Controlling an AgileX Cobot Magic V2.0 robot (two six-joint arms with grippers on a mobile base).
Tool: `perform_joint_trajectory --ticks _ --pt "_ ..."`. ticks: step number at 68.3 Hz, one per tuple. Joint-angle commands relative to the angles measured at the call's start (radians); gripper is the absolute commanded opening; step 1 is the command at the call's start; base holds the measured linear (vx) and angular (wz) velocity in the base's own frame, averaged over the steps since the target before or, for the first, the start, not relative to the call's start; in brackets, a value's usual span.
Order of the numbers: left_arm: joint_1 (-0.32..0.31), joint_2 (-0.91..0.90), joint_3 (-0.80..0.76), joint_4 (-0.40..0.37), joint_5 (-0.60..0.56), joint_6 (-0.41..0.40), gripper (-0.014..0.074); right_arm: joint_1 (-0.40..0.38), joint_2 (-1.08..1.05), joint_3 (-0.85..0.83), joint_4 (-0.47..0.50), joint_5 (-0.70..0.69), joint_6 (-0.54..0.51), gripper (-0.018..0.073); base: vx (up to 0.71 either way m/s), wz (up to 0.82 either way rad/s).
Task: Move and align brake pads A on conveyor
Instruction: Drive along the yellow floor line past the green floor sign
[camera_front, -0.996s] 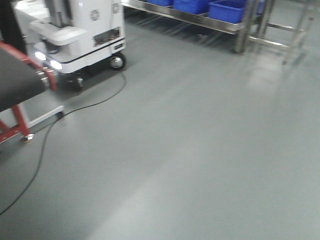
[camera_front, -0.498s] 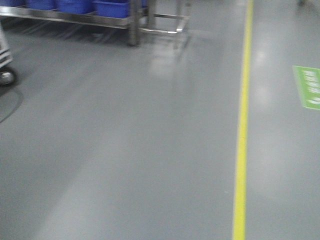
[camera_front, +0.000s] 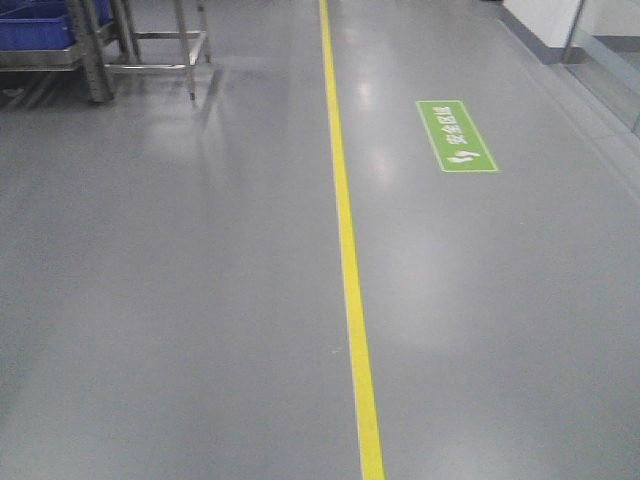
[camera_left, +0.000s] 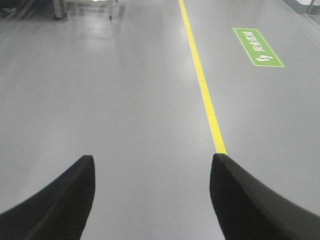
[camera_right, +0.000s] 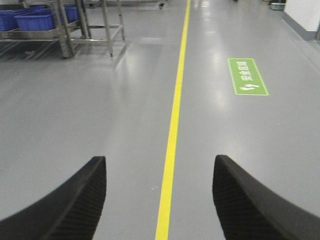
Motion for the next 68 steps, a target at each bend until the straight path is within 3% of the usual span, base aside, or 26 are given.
perform_joint_trajectory --ticks 1,40,68 --pt "-0.005 0.008 -0.027 -0.007 -0.076 -0.005 0.0461 -0.005 0.011 -0.026 -0.007 -0.069 -0.008 0.0454 -0.04 -0.36" --pt "-0.005 0.008 -0.027 -0.007 -0.076 -0.005 0.0461 -0.005 0.008 -0.026 -0.007 -0.069 -0.008 0.0454 0.06 -0.22" --pt "-0.005 0.008 -0.027 -0.007 -0.076 -0.005 0.0461 -0.005 0.008 -0.026 -0.007 -0.069 -0.008 0.0454 0.25 -0.03"
